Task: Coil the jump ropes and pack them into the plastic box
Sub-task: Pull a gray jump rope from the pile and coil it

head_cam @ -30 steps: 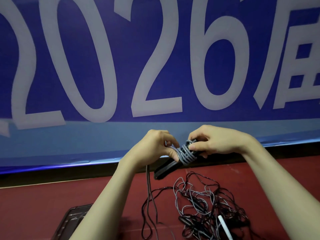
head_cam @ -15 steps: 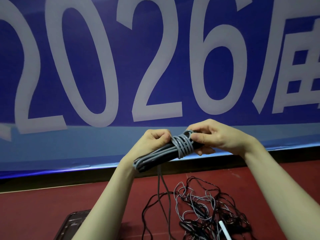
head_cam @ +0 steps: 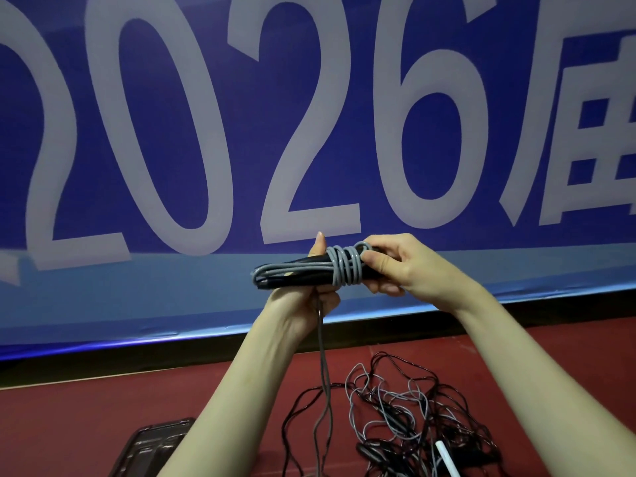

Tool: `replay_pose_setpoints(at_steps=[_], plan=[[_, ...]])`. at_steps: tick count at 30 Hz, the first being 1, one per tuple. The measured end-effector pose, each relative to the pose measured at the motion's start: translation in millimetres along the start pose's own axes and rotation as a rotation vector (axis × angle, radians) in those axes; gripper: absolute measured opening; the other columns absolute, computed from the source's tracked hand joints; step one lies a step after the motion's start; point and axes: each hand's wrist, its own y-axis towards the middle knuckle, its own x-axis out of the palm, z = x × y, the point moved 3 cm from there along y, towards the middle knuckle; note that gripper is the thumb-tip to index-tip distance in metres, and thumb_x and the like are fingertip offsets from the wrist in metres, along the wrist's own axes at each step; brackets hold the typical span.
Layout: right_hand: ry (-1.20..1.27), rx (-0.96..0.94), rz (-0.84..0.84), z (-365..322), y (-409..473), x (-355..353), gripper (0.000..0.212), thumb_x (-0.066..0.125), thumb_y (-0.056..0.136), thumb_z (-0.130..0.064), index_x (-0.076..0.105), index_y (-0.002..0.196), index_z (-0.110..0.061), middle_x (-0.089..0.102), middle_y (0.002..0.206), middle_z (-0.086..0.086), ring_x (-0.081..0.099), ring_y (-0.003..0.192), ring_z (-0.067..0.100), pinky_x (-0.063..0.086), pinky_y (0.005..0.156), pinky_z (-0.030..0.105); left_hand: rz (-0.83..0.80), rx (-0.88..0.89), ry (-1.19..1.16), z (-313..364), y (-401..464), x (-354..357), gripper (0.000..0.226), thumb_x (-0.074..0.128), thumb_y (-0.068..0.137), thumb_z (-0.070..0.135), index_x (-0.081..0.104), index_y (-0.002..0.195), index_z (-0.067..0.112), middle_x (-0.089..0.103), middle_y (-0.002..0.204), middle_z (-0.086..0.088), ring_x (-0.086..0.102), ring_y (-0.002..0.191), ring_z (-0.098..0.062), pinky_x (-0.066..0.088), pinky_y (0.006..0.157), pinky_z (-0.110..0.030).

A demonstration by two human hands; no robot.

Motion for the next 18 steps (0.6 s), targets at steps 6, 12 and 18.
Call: replay_pose_setpoints(at_steps=[6, 12, 18], plan=[[0.01, 0.021, 0.044, 2, 1, -1, 0.024, 0.043, 0.104, -0.019, 0.057, 0.103, 0.0, 0.053, 0.059, 0.002, 0.031, 0.054, 0.022, 0.024, 0.047, 0.027, 0.067, -0.008, -0.103, 0, -1, 9, 0.031, 0.06, 0.09, 0.043, 0.053, 0.073, 0.019, 0.041, 0.052, 0.006, 0.029, 0.04, -0.005, 0.024, 0.036, -0.017], [0.033, -0.024, 0.088, -2, 0, -2, 0.021, 0.044, 0.103, -0.018, 0.058, 0.101, -0.002, 0.052, 0.06, 0.003, 0.036, 0.05, 0.013, 0.026, 0.048, 0.025, 0.055, 0.029, -0.207, -1, -3, 16, 0.028, 0.049, 0.099, 0.025, 0.049, 0.071, 0.019, 0.037, 0.049, 0.006, 0.027, 0.035, -0.005, 0.02, 0.033, -0.015], [0.066, -0.081, 0.241, -6, 5, -2, 0.02, 0.045, 0.102, -0.016, 0.056, 0.097, 0.0, 0.054, 0.06, 0.001, 0.034, 0.048, 0.014, 0.027, 0.047, 0.025, 0.062, 0.011, 0.012, -7, -7, 29, 0.033, 0.031, 0.097, 0.013, 0.038, 0.064, 0.018, 0.024, 0.046, 0.007, 0.019, 0.037, -0.005, 0.013, 0.038, -0.017]])
